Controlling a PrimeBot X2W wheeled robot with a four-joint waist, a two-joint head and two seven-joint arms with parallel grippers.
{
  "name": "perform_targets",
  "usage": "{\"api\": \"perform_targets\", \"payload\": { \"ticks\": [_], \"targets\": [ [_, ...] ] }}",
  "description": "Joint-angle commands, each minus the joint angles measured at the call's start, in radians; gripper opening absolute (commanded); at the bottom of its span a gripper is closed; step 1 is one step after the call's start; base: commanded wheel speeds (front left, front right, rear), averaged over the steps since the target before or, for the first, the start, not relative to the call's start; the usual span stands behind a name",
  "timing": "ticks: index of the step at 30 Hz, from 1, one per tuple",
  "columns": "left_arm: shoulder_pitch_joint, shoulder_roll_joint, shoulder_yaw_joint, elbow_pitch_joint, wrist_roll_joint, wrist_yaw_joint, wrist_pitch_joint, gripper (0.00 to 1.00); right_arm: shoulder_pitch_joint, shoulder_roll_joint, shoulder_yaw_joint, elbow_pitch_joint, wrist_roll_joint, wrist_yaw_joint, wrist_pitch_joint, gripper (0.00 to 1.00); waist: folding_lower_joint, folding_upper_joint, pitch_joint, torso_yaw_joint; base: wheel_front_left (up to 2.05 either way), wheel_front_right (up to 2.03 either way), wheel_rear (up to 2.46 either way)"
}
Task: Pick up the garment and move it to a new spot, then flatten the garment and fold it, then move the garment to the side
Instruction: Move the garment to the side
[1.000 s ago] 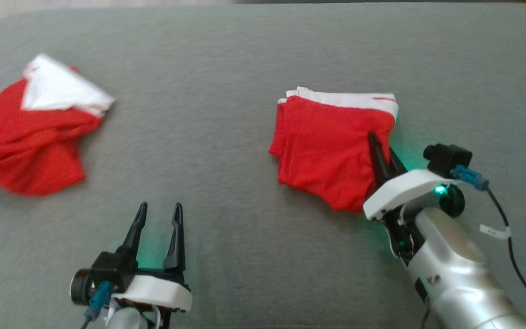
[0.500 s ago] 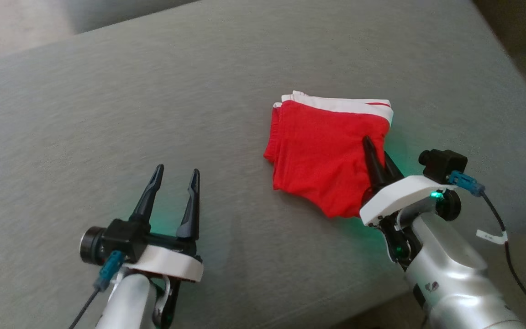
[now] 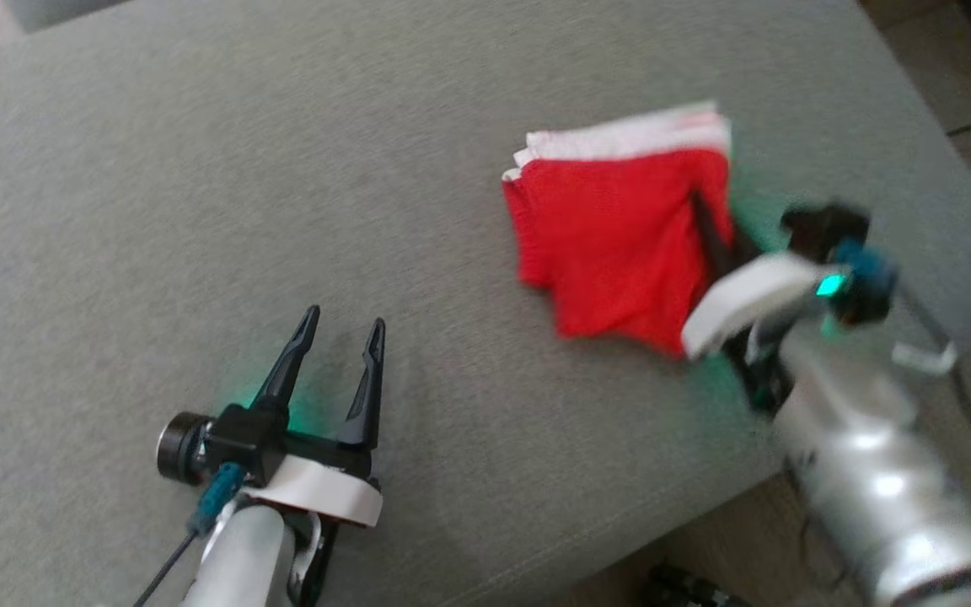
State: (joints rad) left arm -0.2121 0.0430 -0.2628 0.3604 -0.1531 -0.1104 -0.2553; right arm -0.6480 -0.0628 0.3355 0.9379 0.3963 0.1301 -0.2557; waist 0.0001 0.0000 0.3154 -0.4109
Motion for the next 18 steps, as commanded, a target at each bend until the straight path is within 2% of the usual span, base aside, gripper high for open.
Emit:
{"api": "perform_targets", "payload": {
  "ticks": [1, 3, 4, 11, 15, 16, 18],
  "targets": [
    [-0.033, 0.007, 0.017, -0.020, 0.013, -0.007, -0.006, 1.00, -0.079, -0.004, -0.014, 0.002, -0.043, 0.001, -0.006, 0.00, -0.0001, 0.0000, 0.028, 0.036, 0.00, 0.00, 0.00],
    [-0.037, 0.007, 0.018, -0.017, 0.018, -0.009, -0.006, 1.00, -0.142, -0.038, -0.049, 0.053, -0.108, 0.001, -0.002, 0.00, -0.0001, 0.0000, 0.044, 0.064, 0.00, 0.00, 0.00],
    [-0.039, 0.007, 0.021, -0.012, 0.021, -0.012, -0.006, 1.00, -0.203, -0.091, -0.087, 0.100, -0.173, 0.001, 0.007, 0.00, -0.0001, 0.0000, 0.057, 0.094, 0.00, 0.00, 0.00],
    [-0.049, 0.007, 0.037, -0.006, 0.031, -0.017, -0.006, 1.00, -0.344, -0.273, -0.252, 0.231, -0.362, 0.001, 0.065, 0.00, -0.0001, 0.0000, 0.097, 0.180, 0.00, 0.00, 0.00],
    [-0.054, 0.007, 0.049, -0.003, 0.035, -0.018, -0.006, 1.00, -0.376, -0.328, -0.344, 0.255, -0.449, 0.001, 0.090, 0.00, -0.0001, 0.0000, 0.116, 0.210, 0.00, 0.00, 0.00],
    [-0.057, 0.007, 0.053, -0.003, 0.036, -0.019, -0.006, 1.00, -0.382, -0.342, -0.393, 0.255, -0.484, 0.001, 0.096, 0.00, -0.0001, 0.0000, 0.123, 0.219, 0.00, 0.00, 0.00],
    [-0.059, 0.007, 0.057, -0.003, 0.036, -0.019, -0.006, 1.00, -0.380, -0.345, -0.437, 0.250, -0.519, 0.001, 0.100, 0.00, -0.0001, 0.0000, 0.127, 0.224, 0.00, 0.00, 0.00]
  ]
}}
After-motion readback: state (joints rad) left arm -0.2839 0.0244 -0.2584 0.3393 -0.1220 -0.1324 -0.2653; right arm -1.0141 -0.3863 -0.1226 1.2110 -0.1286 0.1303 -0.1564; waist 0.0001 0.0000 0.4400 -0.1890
